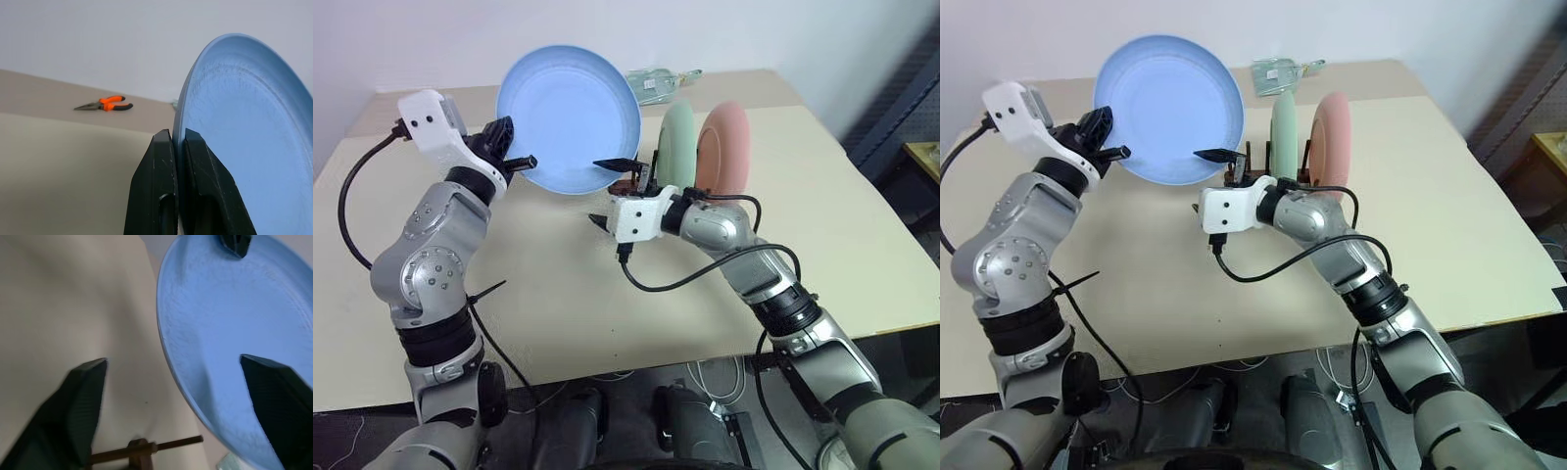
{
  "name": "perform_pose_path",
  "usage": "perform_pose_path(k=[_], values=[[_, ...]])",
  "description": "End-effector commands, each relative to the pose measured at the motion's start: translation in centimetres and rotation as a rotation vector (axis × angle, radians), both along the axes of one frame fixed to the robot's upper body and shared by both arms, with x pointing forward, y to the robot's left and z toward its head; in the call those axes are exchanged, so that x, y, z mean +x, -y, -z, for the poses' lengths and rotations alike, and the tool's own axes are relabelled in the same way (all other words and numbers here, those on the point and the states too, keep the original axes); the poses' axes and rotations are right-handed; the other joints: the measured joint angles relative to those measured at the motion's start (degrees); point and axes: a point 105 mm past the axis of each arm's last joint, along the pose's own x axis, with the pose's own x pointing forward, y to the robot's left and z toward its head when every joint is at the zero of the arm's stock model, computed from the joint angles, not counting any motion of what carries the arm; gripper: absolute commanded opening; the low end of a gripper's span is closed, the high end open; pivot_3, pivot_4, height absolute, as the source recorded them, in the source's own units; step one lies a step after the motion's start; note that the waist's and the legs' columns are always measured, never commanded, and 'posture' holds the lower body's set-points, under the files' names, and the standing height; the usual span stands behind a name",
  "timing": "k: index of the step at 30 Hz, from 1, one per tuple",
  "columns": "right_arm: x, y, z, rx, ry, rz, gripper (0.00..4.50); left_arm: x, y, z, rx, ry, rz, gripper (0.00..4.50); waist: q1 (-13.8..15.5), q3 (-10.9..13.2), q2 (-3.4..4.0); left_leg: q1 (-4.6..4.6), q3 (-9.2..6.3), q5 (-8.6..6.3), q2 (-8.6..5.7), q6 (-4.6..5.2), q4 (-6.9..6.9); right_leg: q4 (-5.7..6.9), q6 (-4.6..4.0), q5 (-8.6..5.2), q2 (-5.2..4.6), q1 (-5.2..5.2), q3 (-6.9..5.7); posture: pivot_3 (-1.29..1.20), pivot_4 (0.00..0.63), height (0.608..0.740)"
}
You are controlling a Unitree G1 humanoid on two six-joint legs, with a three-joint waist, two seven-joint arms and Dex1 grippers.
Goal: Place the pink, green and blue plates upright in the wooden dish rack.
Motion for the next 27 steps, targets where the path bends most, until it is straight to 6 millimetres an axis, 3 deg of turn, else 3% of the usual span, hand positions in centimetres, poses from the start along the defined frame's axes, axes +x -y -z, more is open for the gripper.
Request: perform_pose_path(k=[1, 6, 7, 9, 15, 16, 19, 22, 25, 27], values=[[0.0, -0.5, -1.4, 0.019, 0.065, -0.011, 2.66, -1.0, 0.6, -1.8, 0.021, 0.074, 0.037, 0.00, 0.15, 0.01, -0.01, 0.00, -0.01, 0.00, 0.00, 0.00, 0.00, 0.00, 0.00, 0.00, 0.00, 0.01, 0.00, 0.00, 0.150, 0.740], [0.3, -0.5, -1.4, 0.007, 0.090, 0.005, 0.12, -1.1, 0.7, -1.0, 0.007, 0.050, 0.065, 0.00, 0.08, 0.01, -0.01, 0.00, -0.02, 0.00, -0.01, 0.00, 0.01, -0.01, 0.00, 0.00, 0.01, 0.02, 0.00, 0.00, 0.150, 0.740], [0.3, -0.4, -1.5, 0.005, 0.096, 0.009, 0.01, -1.2, 0.8, -0.9, 0.007, 0.049, 0.072, 0.33, 0.04, 0.02, 0.02, 0.00, -0.03, 0.00, -0.01, 0.00, 0.01, -0.01, 0.00, 0.00, 0.01, 0.02, 0.00, 0.00, 0.150, 0.740], [0.3, -0.5, -1.5, 0.001, 0.114, 0.013, 0.00, -1.3, 0.7, -1.1, -0.018, 0.061, 0.079, 1.02, 0.06, 0.02, 0.02, 0.00, -0.02, 0.01, -0.01, -0.01, 0.01, 0.00, 0.00, 0.00, 0.01, 0.01, 0.01, 0.00, 0.150, 0.740], [0.1, -0.7, -1.6, -0.004, 0.134, 0.006, 0.00, -1.2, -1.0, -2.7, -0.112, 0.132, -0.002, 4.16, 0.06, 0.03, 0.02, 0.00, -0.03, 0.01, 0.00, -0.01, 0.01, 0.00, 0.00, 0.00, 0.03, 0.01, 0.00, 0.00, 0.150, 0.740], [-0.1, -0.7, -1.6, -0.003, 0.140, -0.001, 0.00, -1.2, -2.9, -3.1, -0.062, 0.158, -0.104, 4.47, 0.06, 0.03, 0.02, 0.00, -0.03, 0.01, 0.00, -0.01, 0.01, 0.00, 0.00, 0.00, 0.03, 0.01, 0.00, 0.00, 0.150, 0.740], [-0.7, -0.7, -1.7, 0.026, 0.144, -0.023, 0.00, -1.7, -7.5, -3.7, 0.036, 0.203, -0.330, 4.47, -0.23, 0.03, 0.02, 0.00, -0.02, 0.02, 0.00, -0.04, -0.01, 0.01, -0.01, 0.00, 0.08, -0.01, 0.04, 0.00, 0.150, 0.740], [-1.5, -0.4, -2.5, 0.103, 0.123, -0.051, 0.00, -1.7, -9.9, -1.7, 0.259, 0.153, -0.449, 4.47, -0.17, 0.02, 0.04, 0.02, -0.02, 0.03, 0.02, -0.09, -0.10, 0.00, -0.03, 0.01, 0.17, -0.07, 0.13, 0.00, 0.150, 0.740], [-2.5, 0.0, -4.0, 0.237, 0.070, -0.096, 0.00, -1.7, -9.6, 1.3, 0.436, 0.108, -0.426, 4.47, 0.17, 0.03, 0.05, 0.02, -0.01, 0.02, 0.01, -0.08, -0.15, -0.03, -0.04, 0.01, 0.19, -0.08, 0.19, 0.00, 0.150, 0.740], [-3.3, 0.3, -5.3, 0.372, -0.013, -0.135, 0.00, -1.8, -8.2, 3.9, 0.486, 0.077, -0.338, 4.47, 0.36, 0.03, 0.05, 0.02, -0.03, 0.01, 0.00, -0.06, -0.12, -0.07, -0.04, 0.01, 0.12, -0.02, 0.19, 0.00, 0.150, 0.740]])
